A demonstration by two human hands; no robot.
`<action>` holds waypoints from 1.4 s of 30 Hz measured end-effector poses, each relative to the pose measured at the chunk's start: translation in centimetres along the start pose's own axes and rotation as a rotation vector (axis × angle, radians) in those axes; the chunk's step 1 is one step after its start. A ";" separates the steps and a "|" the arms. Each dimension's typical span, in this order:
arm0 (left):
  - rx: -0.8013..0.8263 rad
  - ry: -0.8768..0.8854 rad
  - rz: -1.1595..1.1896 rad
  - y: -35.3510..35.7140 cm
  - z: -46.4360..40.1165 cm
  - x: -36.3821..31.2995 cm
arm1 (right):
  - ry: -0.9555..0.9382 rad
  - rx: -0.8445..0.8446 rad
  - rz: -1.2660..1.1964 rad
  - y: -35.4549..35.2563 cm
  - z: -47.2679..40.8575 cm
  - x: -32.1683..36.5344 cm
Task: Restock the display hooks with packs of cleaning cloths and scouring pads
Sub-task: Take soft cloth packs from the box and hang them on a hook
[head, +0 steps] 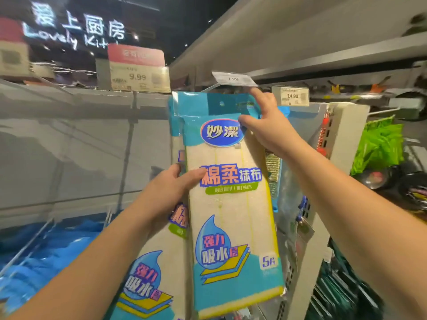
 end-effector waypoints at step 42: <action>-0.348 0.037 -0.632 -6.0 -2.8 -1.3 | 0.278 0.160 -0.130 9.3 6.7 -7.0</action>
Point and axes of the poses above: each hand's wrist, its own z-axis away from the middle knuckle, its own y-axis out of the palm, x = y × z, the point moved 7 cm from there along -z, towards the middle knuckle, and after that the axes turned 1 degree about -z, right-handed, at the moved point
